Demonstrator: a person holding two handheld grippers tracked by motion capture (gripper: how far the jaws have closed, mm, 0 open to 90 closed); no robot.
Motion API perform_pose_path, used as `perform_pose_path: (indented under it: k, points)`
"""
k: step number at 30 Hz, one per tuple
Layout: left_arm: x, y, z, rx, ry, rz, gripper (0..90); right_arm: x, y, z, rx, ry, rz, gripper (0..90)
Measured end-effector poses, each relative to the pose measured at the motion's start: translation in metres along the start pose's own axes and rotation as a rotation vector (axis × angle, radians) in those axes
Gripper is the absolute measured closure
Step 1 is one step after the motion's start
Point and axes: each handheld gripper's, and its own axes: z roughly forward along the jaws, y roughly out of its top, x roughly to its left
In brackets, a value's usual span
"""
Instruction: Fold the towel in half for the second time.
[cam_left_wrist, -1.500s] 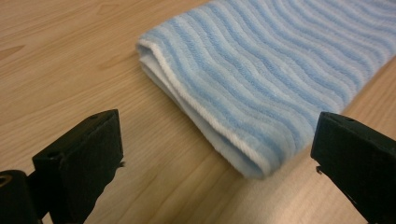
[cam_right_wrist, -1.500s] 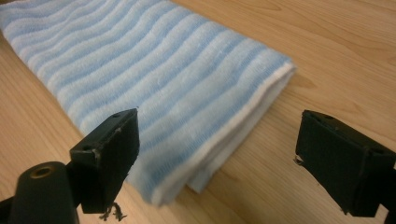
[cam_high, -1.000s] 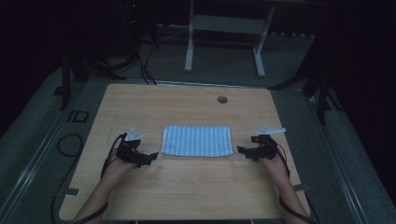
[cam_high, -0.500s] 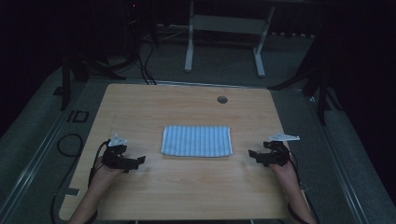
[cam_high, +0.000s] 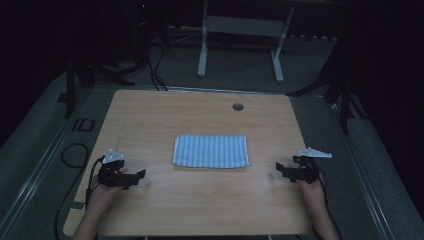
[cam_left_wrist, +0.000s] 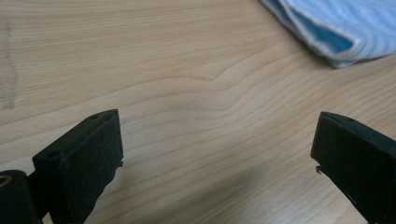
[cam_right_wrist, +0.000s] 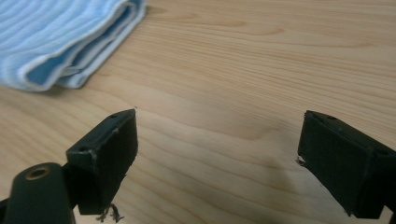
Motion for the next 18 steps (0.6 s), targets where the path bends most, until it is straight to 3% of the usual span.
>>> perform_pose_path:
  k: [2, 5, 11, 12, 14, 17, 18]
  points:
    - [0.002, -0.001, -0.002, -0.005, 0.005, -0.004, 2.3, -0.003, -0.001, -0.002, -0.010, -0.019, 0.013, 11.8]
    - [0.005, -0.002, -0.004, -0.018, -0.024, -0.014, 2.3, -0.005, -0.004, -0.005, -0.008, -0.048, 0.020, 11.7]
    - [0.008, -0.006, -0.007, -0.030, 0.001, -0.010, 2.3, -0.011, -0.008, -0.010, -0.023, -0.084, 0.045, 11.8]
    - [0.009, -0.007, -0.009, -0.048, 0.026, -0.006, 2.3, -0.012, -0.009, -0.011, -0.025, -0.099, 0.053, 11.8]
    - [0.011, -0.008, -0.011, -0.062, 0.032, -0.013, 2.3, -0.018, -0.012, -0.013, -0.040, -0.117, 0.082, 11.8]
    - [0.012, -0.009, -0.015, -0.077, 0.056, -0.014, 2.3, -0.021, -0.015, -0.015, -0.047, -0.188, 0.071, 11.8]
    - [0.014, -0.010, -0.016, -0.073, 0.064, -0.020, 2.4, -0.022, -0.015, -0.016, -0.054, -0.190, 0.073, 11.8]
